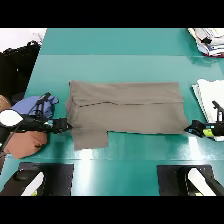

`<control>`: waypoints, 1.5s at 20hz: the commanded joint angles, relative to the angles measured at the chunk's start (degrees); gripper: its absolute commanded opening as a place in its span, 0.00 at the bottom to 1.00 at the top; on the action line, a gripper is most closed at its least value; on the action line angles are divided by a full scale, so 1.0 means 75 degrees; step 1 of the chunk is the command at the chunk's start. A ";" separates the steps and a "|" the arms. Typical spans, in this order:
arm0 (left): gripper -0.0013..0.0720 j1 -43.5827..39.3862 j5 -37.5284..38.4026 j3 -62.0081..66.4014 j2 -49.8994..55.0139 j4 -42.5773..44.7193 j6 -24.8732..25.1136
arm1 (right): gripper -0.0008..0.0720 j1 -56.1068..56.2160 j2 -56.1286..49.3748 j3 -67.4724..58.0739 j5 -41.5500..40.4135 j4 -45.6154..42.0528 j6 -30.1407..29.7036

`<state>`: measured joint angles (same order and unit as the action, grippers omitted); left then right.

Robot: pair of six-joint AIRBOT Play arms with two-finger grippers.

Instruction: Fold the shirts.

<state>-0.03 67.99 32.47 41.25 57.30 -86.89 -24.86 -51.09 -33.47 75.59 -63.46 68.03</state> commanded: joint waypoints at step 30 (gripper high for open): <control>0.70 0.0000 -0.1195 0.3471 0.3127 0.0597 -0.0154 | 0.61 0.1728 -0.4811 -0.5575 0.0807 -0.0070 0.0291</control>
<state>-0.03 56.42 57.47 64.25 63.51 -88.20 -7.66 -85.78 -75.72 79.11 -65.23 72.62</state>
